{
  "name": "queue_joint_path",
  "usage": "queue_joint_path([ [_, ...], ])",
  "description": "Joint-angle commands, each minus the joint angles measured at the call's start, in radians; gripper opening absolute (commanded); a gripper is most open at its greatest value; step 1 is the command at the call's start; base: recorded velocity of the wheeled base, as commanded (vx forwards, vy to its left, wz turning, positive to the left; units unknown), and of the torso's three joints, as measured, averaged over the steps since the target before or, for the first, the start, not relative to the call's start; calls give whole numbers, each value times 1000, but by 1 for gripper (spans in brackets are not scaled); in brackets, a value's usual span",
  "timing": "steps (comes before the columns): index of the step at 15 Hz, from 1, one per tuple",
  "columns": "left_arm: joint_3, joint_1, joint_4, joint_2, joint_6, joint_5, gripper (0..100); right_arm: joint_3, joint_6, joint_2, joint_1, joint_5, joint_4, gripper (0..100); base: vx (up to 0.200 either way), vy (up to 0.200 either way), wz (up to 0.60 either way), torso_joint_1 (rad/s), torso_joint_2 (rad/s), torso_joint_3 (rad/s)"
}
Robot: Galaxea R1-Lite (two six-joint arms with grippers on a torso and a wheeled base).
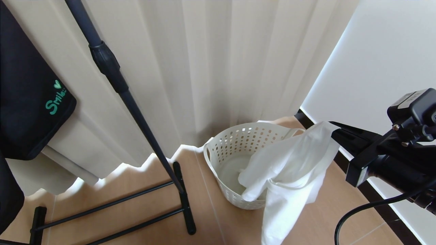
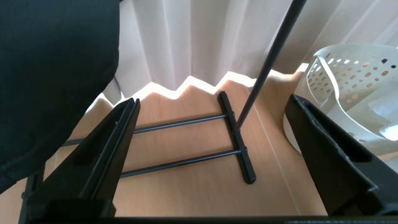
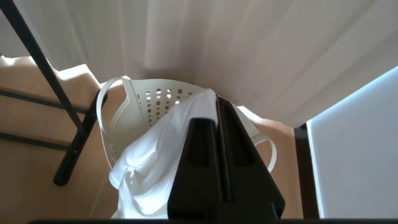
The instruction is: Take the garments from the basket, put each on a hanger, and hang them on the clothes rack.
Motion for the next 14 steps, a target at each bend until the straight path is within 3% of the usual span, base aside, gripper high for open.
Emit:
queue_joint_path([
  [1,0,1,-1,1,0,1,100,2,-1,3,0,0,1,0,0,0,0,2,2,188],
  [11,0,1,-1,1,-2,1,100,2,1,20,-8,8,-5,0,0,0,0,-2,2,199],
  [14,0,1,-1,1,-2,1,100,2,1,22,-16,9,-5,0,0,0,0,-19,-251,-69],
])
